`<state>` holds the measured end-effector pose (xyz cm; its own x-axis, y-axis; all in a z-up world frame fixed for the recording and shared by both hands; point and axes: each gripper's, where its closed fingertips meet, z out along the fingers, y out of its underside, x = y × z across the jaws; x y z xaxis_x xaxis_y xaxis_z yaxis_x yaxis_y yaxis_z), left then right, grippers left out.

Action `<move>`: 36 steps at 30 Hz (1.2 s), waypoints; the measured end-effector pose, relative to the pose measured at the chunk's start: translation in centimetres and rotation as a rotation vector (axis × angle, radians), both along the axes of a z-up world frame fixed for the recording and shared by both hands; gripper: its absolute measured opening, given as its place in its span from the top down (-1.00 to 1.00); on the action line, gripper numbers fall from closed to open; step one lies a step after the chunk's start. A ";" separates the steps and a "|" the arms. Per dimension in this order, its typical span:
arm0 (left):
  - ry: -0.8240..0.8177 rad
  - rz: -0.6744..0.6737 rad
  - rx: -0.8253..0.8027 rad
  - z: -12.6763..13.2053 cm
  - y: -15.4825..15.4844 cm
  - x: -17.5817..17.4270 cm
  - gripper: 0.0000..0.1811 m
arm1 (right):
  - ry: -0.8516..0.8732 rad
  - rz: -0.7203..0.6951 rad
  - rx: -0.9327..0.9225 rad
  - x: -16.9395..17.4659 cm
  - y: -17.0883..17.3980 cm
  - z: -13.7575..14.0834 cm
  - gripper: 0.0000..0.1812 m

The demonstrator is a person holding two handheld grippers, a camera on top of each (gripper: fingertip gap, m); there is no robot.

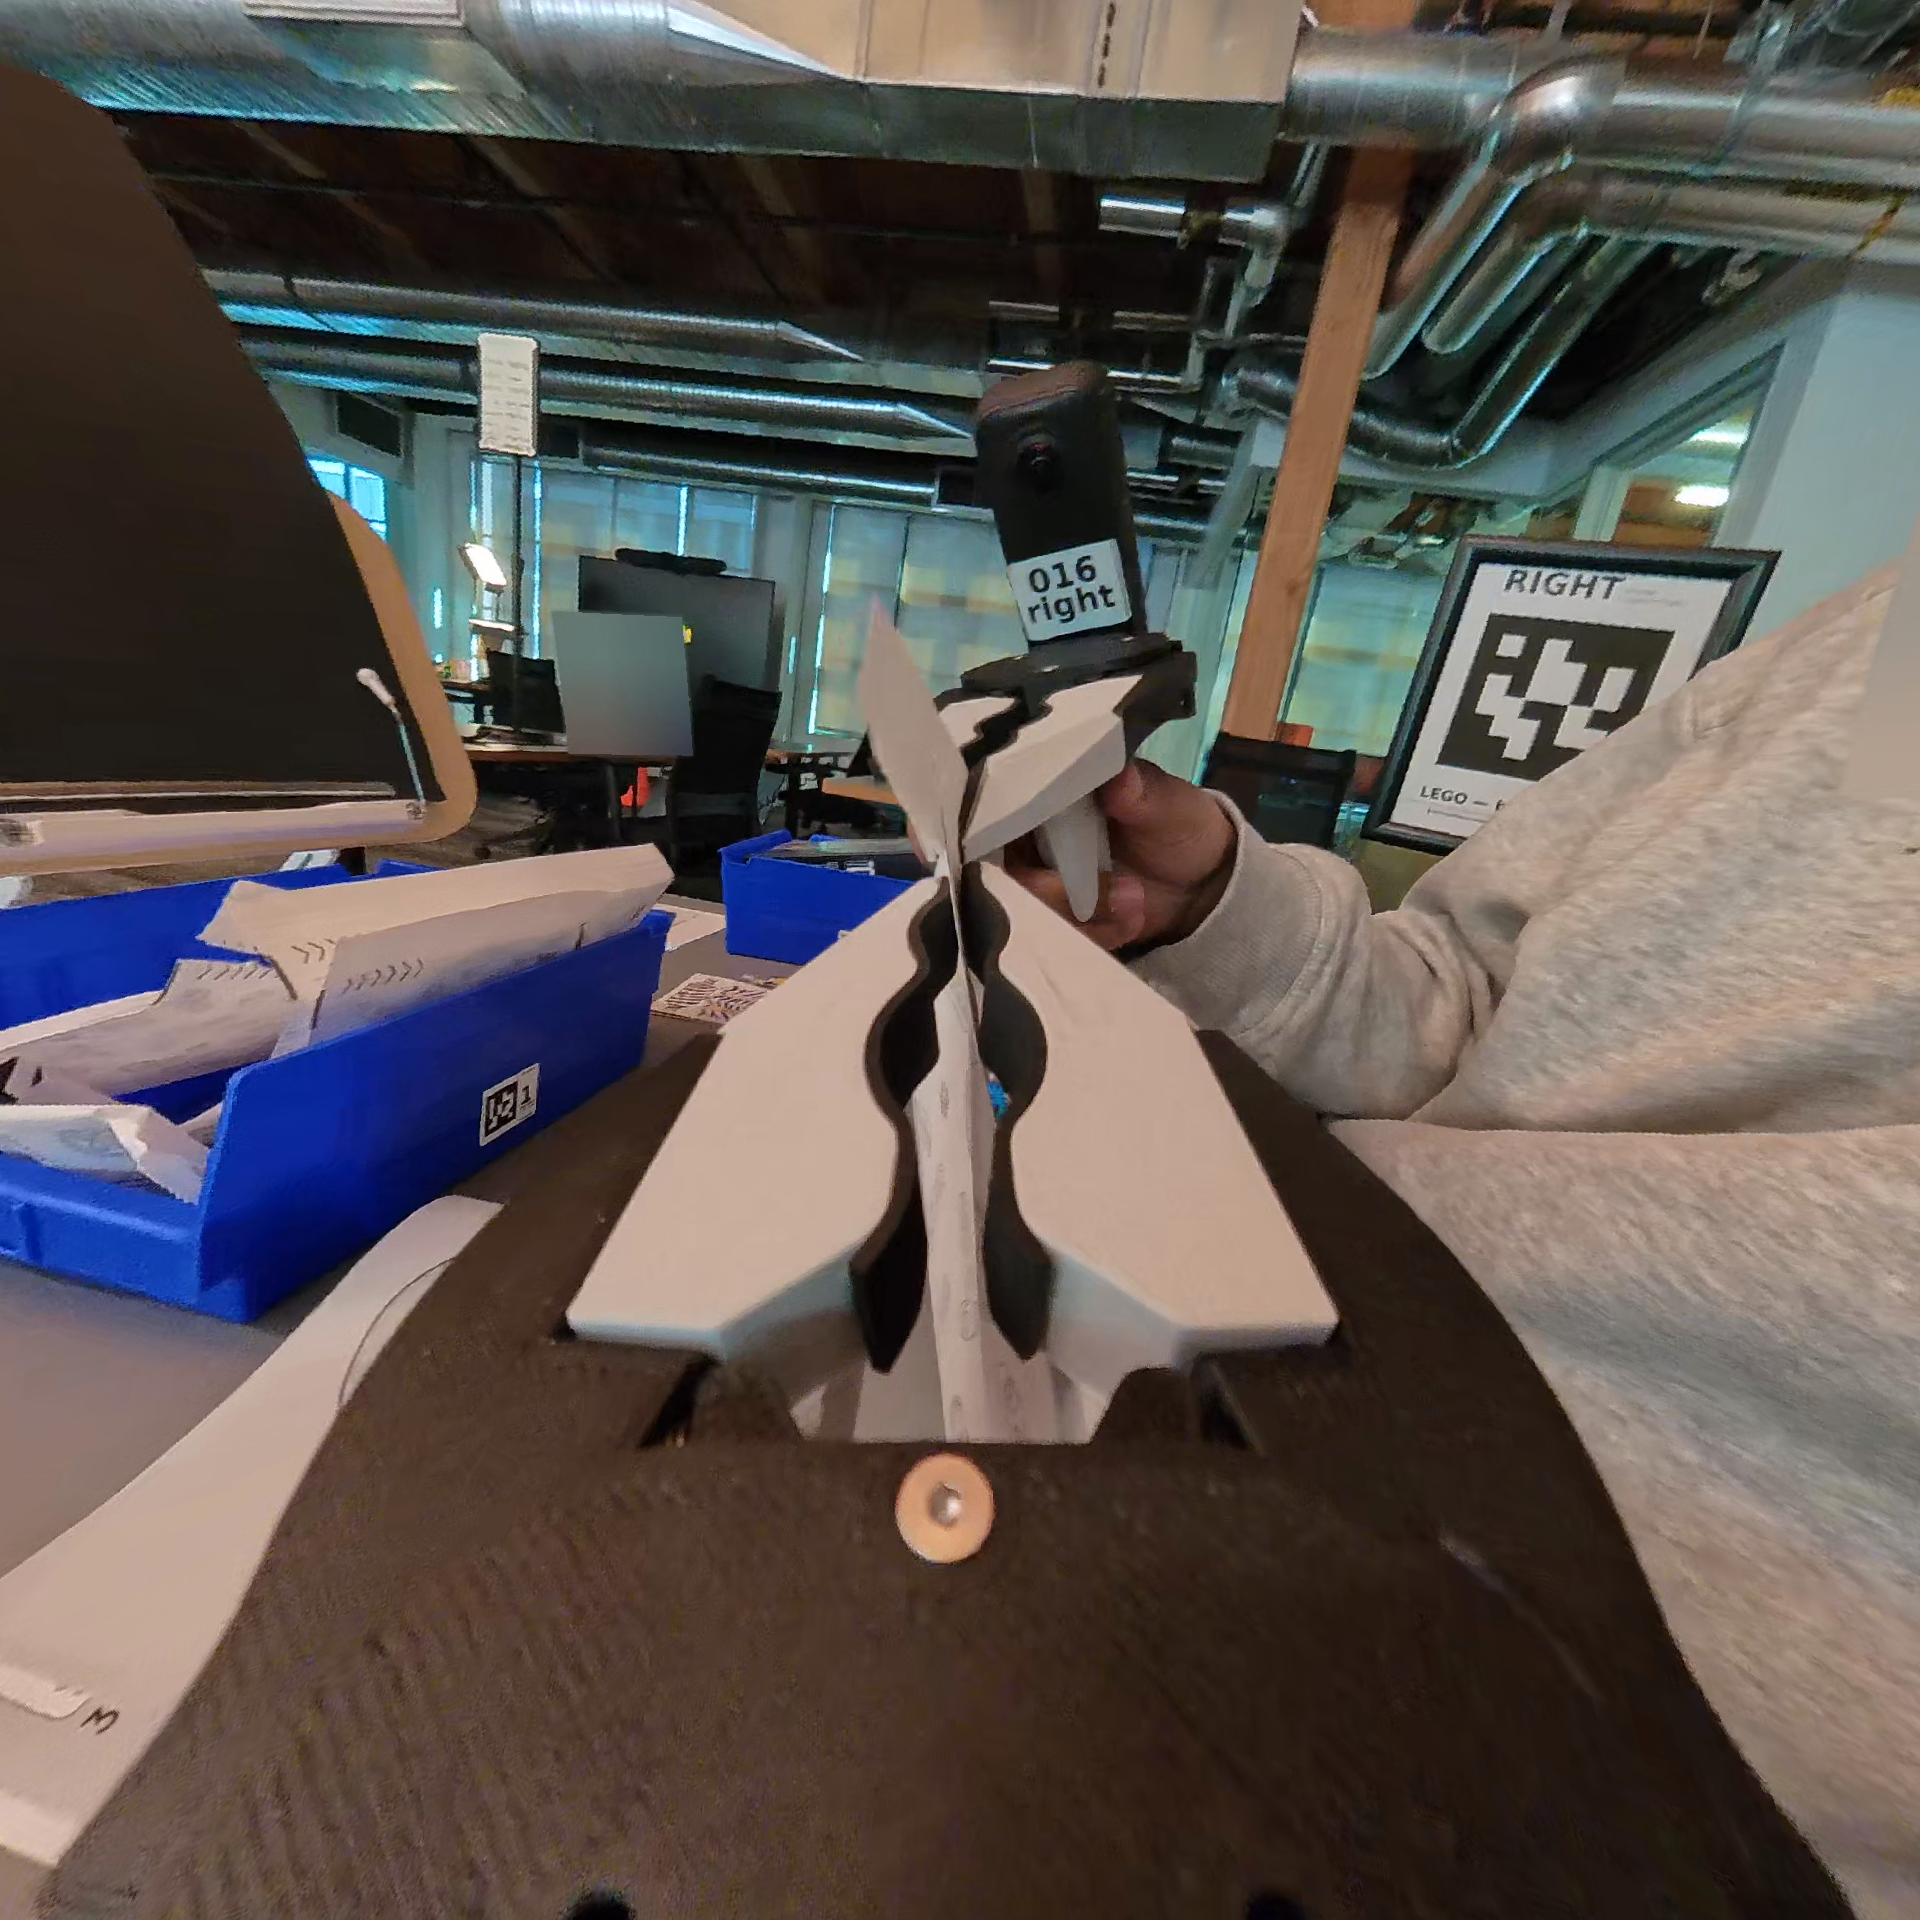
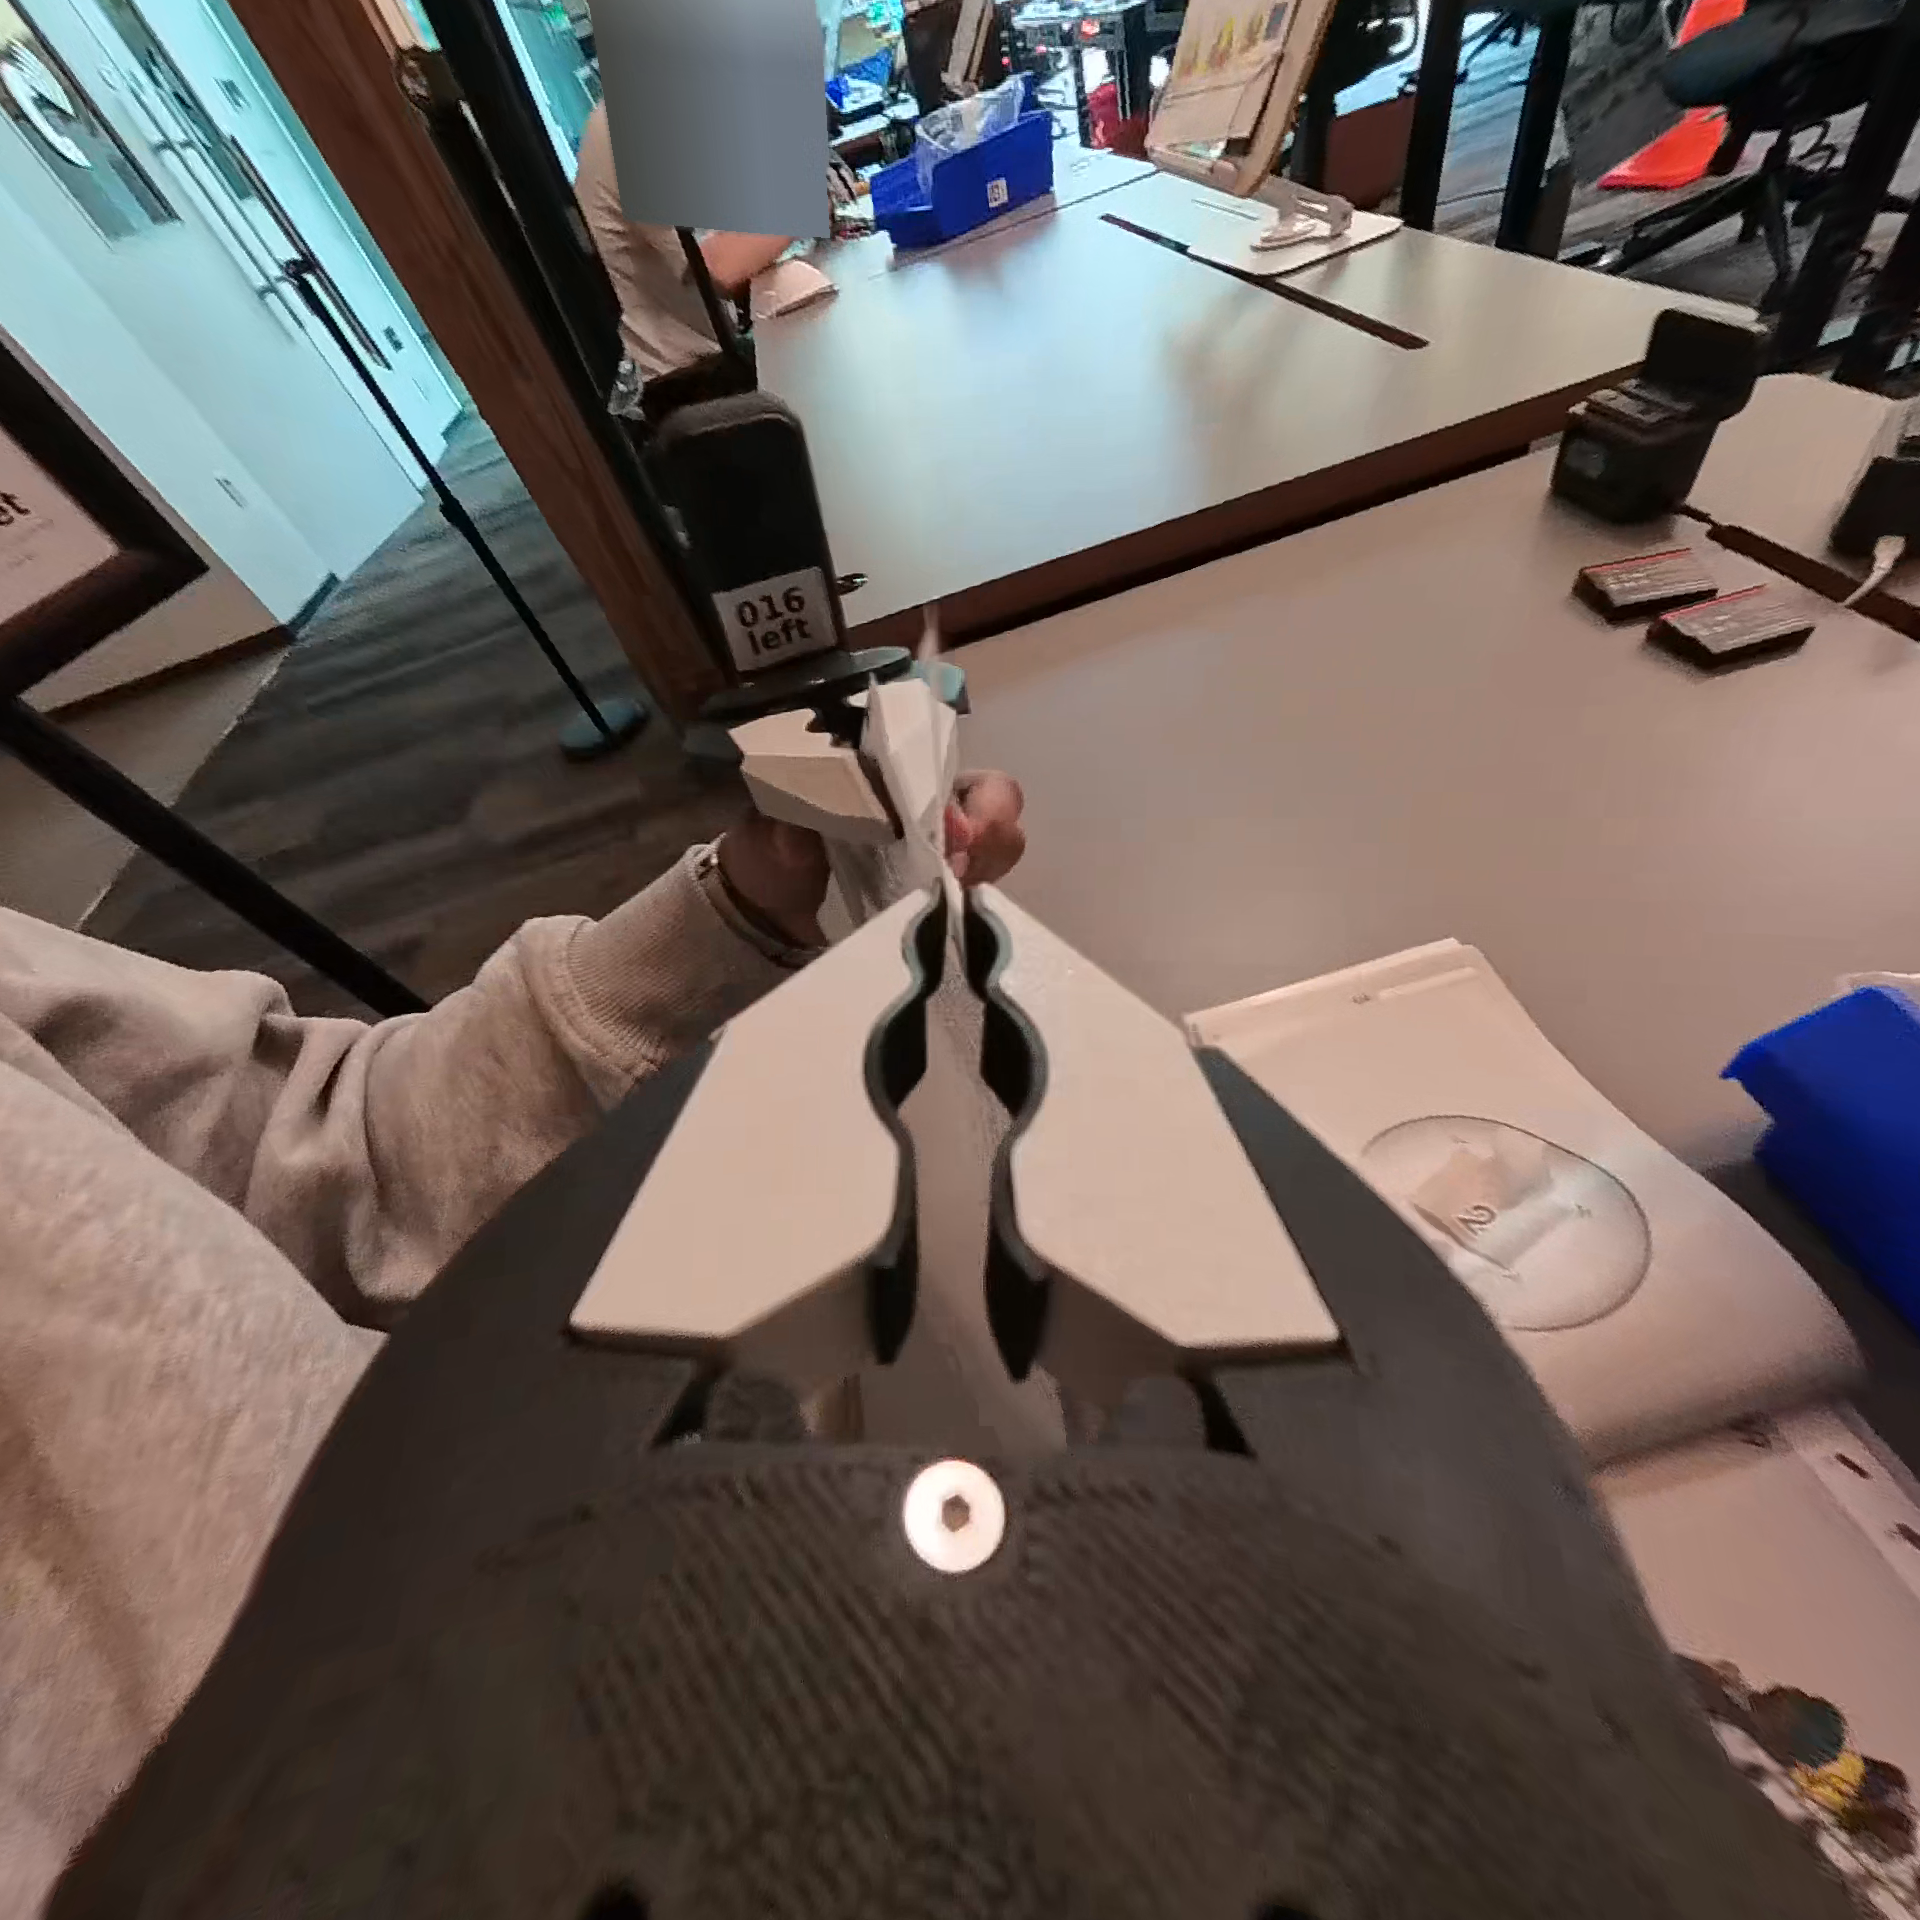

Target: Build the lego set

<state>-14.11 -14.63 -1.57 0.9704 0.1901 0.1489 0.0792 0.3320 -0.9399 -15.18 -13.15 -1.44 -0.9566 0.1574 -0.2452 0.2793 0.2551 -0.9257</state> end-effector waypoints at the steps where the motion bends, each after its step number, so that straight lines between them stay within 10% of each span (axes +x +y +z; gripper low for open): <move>1: -0.005 -0.015 0.006 0.0 -0.1 0.1 1.00 | -0.016 0.014 -0.003 0.2 0.0 0.0 1.00; 8: 0.014 -0.041 -0.020 -0.6 0.2 0.8 1.00 | -0.114 0.050 -0.002 0.7 0.1 -0.3 1.00; 14: 0.060 0.047 -0.120 -1.5 0.8 0.7 0.59 | -0.169 0.076 -0.019 1.3 -0.1 -0.5 1.00; 19: 0.098 0.053 -0.219 -2.6 1.7 0.8 1.00 | -0.170 0.091 -0.008 1.7 -0.5 -0.8 1.00; 36: 0.093 0.026 -0.217 -2.1 2.2 0.9 1.00 | -0.177 0.070 -0.045 1.3 -0.4 -0.9 1.00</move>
<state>-13.16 -12.43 -3.66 0.9724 0.2331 0.0121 -0.0169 0.1221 -0.9924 -13.91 -13.58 -2.36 -0.9062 0.0776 -0.4157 0.4217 0.2392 -0.8746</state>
